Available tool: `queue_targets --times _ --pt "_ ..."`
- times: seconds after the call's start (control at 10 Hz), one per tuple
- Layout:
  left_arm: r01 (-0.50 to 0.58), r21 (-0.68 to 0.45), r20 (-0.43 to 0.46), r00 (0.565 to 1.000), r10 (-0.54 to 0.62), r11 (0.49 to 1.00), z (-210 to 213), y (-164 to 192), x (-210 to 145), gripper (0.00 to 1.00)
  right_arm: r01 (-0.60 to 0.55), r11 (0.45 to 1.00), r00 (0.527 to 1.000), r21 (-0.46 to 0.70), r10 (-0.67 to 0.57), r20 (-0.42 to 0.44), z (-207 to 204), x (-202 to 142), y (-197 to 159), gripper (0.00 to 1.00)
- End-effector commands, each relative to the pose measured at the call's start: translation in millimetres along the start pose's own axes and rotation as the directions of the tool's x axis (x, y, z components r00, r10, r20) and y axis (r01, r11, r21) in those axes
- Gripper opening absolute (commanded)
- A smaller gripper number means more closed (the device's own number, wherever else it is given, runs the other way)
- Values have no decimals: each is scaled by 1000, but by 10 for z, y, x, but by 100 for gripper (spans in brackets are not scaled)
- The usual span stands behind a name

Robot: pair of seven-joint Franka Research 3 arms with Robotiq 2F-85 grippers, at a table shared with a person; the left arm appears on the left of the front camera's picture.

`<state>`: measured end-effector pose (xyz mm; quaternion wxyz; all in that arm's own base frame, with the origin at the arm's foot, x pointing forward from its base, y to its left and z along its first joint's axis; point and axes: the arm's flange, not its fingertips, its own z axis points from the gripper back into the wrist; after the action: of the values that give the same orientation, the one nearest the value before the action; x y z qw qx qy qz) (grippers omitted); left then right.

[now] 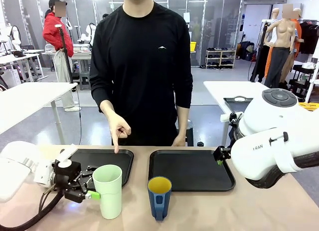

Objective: Sort and store the cups by type.
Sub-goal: Pick up the Reusable plastic cup.

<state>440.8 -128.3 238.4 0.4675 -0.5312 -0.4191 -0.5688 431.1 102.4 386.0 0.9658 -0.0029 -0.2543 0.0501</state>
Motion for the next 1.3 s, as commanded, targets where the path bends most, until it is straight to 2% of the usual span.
queue_targets --times 0.0,0.8,1.2 --pt "43 13 13 999 -43 999 -116 -14 -276 100 -9 1000 1000 1 9 -1 -14 7 -2 100" --pt "29 -116 97 995 -18 993 -395 -57 -391 100 -9 1000 1000 1 9 -1 -14 7 -2 100" --pt "33 -123 96 995 -21 992 -465 -36 -451 100 -9 1000 1000 1 9 -1 -14 7 -2 100"
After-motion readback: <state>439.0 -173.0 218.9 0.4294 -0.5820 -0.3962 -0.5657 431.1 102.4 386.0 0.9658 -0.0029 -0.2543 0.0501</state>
